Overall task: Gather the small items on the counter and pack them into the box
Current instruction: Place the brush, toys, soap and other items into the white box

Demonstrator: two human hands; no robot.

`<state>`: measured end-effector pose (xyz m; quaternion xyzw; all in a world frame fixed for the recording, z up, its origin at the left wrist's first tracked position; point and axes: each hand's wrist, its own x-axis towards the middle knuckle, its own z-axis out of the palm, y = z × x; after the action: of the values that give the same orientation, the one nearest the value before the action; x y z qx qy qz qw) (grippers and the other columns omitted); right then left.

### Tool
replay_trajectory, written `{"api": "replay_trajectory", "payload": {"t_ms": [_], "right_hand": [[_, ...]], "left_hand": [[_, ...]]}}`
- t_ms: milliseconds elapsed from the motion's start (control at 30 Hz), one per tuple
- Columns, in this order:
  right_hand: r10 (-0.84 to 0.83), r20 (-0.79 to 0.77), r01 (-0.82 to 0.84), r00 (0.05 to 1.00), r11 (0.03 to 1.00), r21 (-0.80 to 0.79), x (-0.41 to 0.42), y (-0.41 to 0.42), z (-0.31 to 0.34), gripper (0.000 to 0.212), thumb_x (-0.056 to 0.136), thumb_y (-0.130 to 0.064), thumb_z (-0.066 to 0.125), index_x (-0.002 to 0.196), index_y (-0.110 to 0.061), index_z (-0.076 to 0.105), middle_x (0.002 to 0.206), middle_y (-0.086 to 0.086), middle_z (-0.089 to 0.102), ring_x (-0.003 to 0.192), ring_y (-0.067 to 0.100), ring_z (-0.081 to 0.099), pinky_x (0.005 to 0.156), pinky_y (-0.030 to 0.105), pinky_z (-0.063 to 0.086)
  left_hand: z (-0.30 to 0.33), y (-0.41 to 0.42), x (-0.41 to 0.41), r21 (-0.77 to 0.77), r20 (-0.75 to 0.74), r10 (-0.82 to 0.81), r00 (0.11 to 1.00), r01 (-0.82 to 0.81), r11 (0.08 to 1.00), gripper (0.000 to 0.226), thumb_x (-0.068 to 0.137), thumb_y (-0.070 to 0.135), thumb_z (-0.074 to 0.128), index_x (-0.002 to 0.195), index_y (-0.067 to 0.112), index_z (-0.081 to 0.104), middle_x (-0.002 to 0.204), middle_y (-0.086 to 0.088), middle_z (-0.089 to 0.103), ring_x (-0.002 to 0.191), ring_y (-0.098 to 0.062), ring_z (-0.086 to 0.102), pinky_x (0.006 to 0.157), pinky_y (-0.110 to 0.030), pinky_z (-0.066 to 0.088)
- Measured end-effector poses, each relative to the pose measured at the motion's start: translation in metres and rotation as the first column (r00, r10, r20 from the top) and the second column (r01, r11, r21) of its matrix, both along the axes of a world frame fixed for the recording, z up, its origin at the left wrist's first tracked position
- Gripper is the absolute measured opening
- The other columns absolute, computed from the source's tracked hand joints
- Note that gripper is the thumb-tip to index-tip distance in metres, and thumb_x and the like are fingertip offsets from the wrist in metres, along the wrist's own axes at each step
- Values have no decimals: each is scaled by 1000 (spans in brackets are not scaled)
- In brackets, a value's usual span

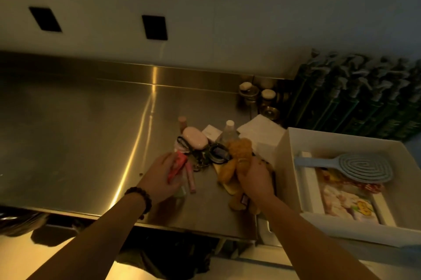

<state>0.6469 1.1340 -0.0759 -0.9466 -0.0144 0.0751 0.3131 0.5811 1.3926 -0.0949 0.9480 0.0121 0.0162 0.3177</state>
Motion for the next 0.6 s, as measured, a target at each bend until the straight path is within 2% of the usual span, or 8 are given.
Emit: {"api": "replay_trajectory", "payload": {"t_ms": [100, 200, 267, 367, 500, 600], "right_hand": [[-34, 39, 34, 999, 999, 15, -4, -1, 1, 21, 91, -22, 52, 110, -11, 53, 110, 9, 59, 100, 26, 58, 90, 43, 49], [-82, 70, 77, 994, 995, 70, -8, 1, 2, 25, 89, -24, 57, 111, -14, 49, 109, 8, 57, 95, 21, 57, 82, 34, 48], [-83, 65, 75, 994, 991, 108, -9, 1, 3, 30, 89, -25, 59, 115, -14, 48, 109, 7, 56, 93, 18, 55, 76, 30, 45], [-66, 86, 54, 994, 989, 138, -10, 1, 4, 31, 89, -26, 60, 115, -15, 47, 107, 3, 53, 90, 13, 51, 73, 27, 40], [-47, 99, 31, 994, 988, 153, -13, 0, 2, 31, 88, -26, 61, 113, -15, 47, 106, 1, 51, 91, 13, 51, 75, 27, 41], [-22, 105, 5, 994, 988, 156, -16, -4, -1, 29, 87, -27, 63, 111, -18, 48, 106, 1, 51, 93, 15, 52, 76, 30, 46]], "left_hand": [[-11, 4, 0, -17, -147, 56, 988, -59, 998, 94, 68, 43, 70, 146, 20, 23, 146, -6, 30, 132, -24, 33, 108, -40, 33], [-18, 1, 2, -40, -243, 68, 968, -80, 996, 128, 43, 68, 76, 147, 29, 12, 147, -4, 27, 132, -25, 31, 108, -42, 33], [-26, -2, 2, 72, -249, 66, 966, -49, 996, 136, 37, 75, 74, 147, 34, 6, 150, -7, 19, 135, -30, 25, 110, -43, 29], [-36, -3, 1, 200, -223, 91, 970, -46, 979, 133, 40, 79, 69, 146, 34, 4, 152, -8, 16, 136, -32, 23, 111, -44, 27], [-39, -2, 2, 212, -115, 116, 987, -90, 973, 110, 52, 71, 68, 143, 31, 21, 136, -7, 36, 123, -28, 37, 102, -38, 36], [-38, -3, 6, 225, -98, 145, 985, -120, 967, 101, 53, 65, 67, 139, 31, 25, 126, -4, 41, 115, -26, 39, 96, -35, 37]]}}
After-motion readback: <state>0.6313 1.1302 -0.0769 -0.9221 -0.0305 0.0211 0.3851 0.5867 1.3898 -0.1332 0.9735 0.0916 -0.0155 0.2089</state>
